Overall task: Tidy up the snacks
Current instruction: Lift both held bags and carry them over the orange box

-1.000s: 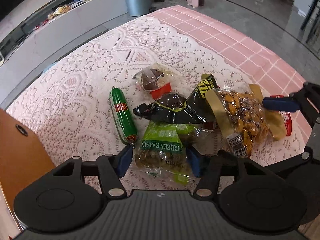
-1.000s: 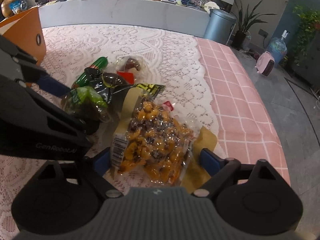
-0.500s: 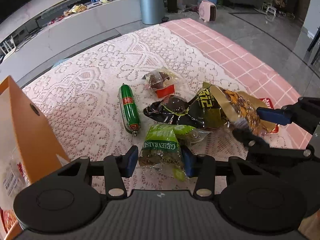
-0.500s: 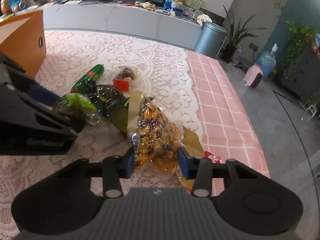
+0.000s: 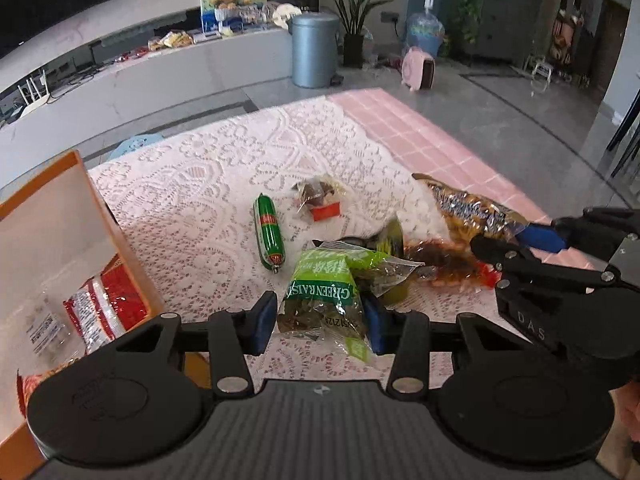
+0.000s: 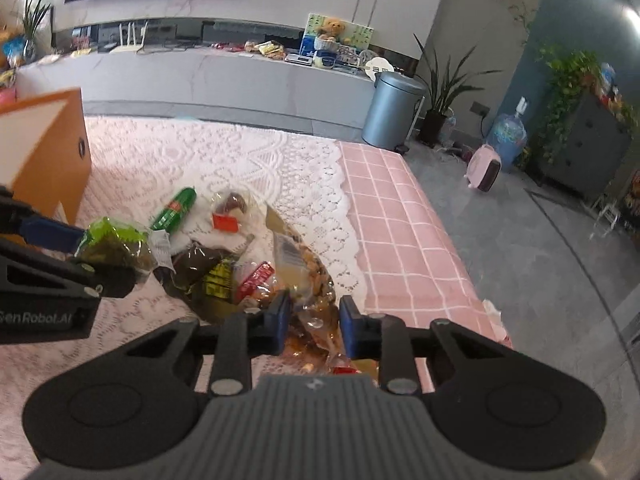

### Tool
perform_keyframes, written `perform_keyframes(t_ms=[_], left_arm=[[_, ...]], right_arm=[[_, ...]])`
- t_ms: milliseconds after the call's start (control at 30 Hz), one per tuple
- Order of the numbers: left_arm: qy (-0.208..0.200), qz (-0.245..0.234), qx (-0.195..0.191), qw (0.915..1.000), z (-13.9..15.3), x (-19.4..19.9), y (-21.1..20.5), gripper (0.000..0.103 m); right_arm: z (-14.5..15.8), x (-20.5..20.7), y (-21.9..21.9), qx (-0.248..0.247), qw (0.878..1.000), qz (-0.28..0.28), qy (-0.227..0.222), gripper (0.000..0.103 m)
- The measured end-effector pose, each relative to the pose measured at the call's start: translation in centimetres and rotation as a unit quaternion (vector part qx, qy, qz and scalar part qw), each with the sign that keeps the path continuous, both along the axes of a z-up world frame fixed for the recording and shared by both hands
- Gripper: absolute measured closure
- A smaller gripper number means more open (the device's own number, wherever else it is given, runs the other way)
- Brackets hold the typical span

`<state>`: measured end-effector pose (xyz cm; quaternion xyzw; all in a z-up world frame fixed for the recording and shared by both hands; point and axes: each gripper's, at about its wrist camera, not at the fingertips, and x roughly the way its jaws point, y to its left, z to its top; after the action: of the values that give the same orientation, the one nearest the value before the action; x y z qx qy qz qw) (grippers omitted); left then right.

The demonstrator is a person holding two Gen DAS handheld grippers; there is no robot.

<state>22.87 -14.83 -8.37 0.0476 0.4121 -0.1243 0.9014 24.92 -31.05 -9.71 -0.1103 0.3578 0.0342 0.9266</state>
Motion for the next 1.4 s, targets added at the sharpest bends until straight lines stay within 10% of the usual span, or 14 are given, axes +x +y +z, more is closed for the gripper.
perform_keyframes(t_ms=[433,1400], left_arm=[[-0.041,0.023,-0.039,0.9982,3.4,-4.9,2.5,0.052],[-0.113,0.132,-0.099,0.9798,8.5,-8.8,13.3,0.052]], right_arm=[[3.1,-6.0,0.7,0.097,0.995,0.003,0.009,0.085],[10.8,-11.3,10.5,0.106,0.986,0.118,-0.055,0.086]])
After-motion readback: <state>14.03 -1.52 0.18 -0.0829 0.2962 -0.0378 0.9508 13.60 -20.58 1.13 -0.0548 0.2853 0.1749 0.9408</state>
